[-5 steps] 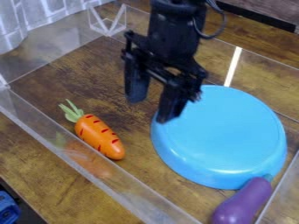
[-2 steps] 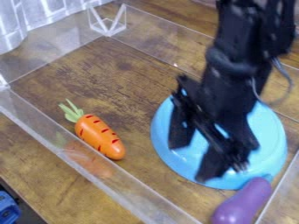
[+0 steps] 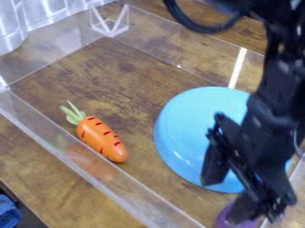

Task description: Put the purple eggplant on the blue tray

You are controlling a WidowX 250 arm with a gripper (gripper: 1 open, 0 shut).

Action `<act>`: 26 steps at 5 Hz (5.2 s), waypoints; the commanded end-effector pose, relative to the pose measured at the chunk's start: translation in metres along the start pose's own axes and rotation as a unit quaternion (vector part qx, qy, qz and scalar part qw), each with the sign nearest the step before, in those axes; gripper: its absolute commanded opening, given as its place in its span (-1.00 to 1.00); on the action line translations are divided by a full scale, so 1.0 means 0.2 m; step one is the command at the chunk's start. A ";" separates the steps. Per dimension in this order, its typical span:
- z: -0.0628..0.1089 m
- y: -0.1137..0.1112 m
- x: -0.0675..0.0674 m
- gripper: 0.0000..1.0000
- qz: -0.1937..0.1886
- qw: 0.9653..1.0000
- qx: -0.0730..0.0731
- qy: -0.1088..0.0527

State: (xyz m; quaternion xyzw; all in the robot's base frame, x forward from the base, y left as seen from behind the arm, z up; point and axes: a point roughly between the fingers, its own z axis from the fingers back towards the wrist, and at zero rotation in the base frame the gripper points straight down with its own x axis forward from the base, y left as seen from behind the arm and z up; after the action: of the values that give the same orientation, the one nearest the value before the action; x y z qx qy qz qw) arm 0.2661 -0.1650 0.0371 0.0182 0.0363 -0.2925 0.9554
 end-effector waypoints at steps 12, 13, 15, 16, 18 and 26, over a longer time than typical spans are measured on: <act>-0.03 0.00 0.09 -1.00 -0.019 0.998 0.019 -0.052; -0.02 0.02 0.10 -1.00 -0.023 0.998 0.022 -0.050; 0.01 0.05 0.10 -1.00 -0.034 0.998 0.030 -0.046; 0.03 0.06 0.11 -1.00 -0.042 0.998 0.033 -0.044; 0.05 0.10 0.12 -1.00 -0.066 0.996 0.043 -0.039; -0.04 0.10 0.25 -1.00 -0.106 0.993 0.049 -0.026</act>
State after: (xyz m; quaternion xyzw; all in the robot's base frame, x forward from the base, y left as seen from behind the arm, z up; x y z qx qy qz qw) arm 0.3168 -0.1714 0.0197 0.0560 0.0128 -0.3914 0.9184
